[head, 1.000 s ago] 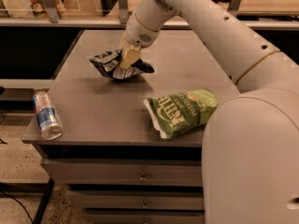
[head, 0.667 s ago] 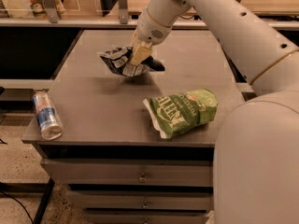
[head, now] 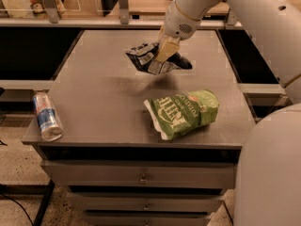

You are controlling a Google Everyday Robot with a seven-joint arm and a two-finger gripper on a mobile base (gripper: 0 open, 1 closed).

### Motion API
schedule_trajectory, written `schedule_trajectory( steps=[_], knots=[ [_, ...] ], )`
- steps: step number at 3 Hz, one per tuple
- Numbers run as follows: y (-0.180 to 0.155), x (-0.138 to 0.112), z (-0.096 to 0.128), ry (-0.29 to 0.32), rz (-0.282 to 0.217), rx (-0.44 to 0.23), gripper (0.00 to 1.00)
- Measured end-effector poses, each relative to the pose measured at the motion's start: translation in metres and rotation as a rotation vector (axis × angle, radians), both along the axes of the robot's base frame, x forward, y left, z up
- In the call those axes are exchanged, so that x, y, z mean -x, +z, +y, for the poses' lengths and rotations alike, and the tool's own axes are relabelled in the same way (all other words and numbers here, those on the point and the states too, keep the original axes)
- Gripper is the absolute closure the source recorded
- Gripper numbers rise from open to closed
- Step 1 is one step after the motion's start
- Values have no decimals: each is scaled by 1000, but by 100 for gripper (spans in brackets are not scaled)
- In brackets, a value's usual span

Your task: Move blue chip bag near green jalapeno chip bag

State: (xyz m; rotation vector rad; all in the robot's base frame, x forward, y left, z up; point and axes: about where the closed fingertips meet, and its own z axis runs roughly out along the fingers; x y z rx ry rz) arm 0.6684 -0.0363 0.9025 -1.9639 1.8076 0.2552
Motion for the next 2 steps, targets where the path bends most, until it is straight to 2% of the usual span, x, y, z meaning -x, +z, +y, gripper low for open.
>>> schedule_trajectory(
  steps=[1,2],
  knots=[
    [6,5,-32,-12,-6,1,25],
    [28,47,-77,-32,-48,15,0]
  ],
)
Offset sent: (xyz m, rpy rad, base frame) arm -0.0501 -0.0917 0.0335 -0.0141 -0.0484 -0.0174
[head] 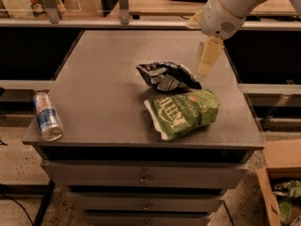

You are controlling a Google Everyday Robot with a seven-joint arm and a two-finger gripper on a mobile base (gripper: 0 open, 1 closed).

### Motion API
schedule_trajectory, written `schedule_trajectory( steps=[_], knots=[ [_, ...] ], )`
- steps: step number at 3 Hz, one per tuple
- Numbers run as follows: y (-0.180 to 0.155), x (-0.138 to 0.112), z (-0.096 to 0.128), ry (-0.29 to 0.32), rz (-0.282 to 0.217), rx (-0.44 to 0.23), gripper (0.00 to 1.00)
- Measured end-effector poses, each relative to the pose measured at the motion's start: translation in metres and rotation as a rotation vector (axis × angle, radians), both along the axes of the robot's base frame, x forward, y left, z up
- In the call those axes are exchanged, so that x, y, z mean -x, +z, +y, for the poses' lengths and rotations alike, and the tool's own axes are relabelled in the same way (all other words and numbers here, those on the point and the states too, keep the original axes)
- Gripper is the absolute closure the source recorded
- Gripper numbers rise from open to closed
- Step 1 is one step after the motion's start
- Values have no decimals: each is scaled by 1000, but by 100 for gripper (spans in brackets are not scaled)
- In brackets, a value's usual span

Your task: Move blue chip bag near green jalapeno chip bag

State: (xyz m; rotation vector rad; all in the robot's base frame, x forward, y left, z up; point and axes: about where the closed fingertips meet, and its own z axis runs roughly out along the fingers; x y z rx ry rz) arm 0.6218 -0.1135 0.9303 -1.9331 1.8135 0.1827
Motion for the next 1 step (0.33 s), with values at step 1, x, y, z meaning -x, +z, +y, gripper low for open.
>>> schedule_trajectory(
  steps=[1],
  knots=[
    [-1,4,-2,-3,3,4,0]
  ],
)
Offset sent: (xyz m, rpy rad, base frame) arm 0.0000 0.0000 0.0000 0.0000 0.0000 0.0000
